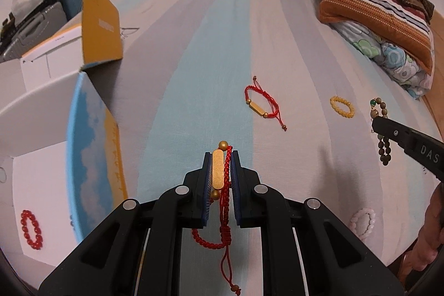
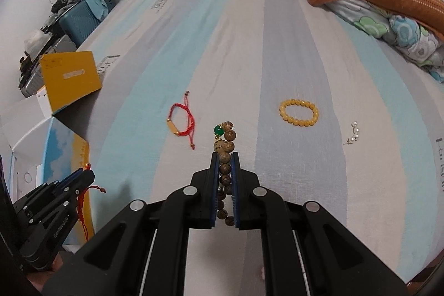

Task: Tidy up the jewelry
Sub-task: 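Lift both bracelets and carry them over the white box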

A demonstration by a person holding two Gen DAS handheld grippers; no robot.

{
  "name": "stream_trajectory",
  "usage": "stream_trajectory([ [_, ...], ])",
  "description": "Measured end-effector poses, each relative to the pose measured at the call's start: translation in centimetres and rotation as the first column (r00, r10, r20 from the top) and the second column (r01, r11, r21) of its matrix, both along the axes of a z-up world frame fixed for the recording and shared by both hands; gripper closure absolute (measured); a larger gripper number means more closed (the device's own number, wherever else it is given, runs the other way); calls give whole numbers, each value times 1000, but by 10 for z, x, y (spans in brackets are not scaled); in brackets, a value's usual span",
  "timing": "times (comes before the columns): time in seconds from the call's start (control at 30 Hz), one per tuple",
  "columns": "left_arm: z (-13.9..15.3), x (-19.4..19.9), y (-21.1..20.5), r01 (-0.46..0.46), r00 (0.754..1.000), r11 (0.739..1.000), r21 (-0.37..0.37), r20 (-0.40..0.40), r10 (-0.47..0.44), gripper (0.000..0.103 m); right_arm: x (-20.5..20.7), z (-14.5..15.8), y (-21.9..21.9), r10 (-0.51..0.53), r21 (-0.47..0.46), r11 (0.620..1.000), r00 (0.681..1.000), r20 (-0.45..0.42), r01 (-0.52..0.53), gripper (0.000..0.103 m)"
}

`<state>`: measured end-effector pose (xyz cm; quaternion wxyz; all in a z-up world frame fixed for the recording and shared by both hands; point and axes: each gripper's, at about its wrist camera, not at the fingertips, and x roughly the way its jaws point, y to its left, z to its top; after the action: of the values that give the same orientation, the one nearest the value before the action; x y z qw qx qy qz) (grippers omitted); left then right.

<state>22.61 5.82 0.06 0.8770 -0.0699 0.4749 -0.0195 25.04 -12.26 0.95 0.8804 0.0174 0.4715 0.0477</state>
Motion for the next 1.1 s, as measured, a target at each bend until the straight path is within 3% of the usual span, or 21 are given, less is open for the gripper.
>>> stream_trajectory([
  [0.4, 38, -28, 16, -39, 999, 999, 25, 37, 38, 91, -31, 36, 36, 81, 15, 997, 995, 54, -82, 96],
  [0.73, 65, -57, 56, -103, 992, 994, 25, 75, 100, 91, -48, 45, 72, 139, 30, 990, 988, 62, -141, 96],
  [1.1, 77, -95, 130, -197, 976, 980, 27, 99, 194, 91, -74, 63, 166, 278, 62, 956, 954, 114, -287, 96],
])
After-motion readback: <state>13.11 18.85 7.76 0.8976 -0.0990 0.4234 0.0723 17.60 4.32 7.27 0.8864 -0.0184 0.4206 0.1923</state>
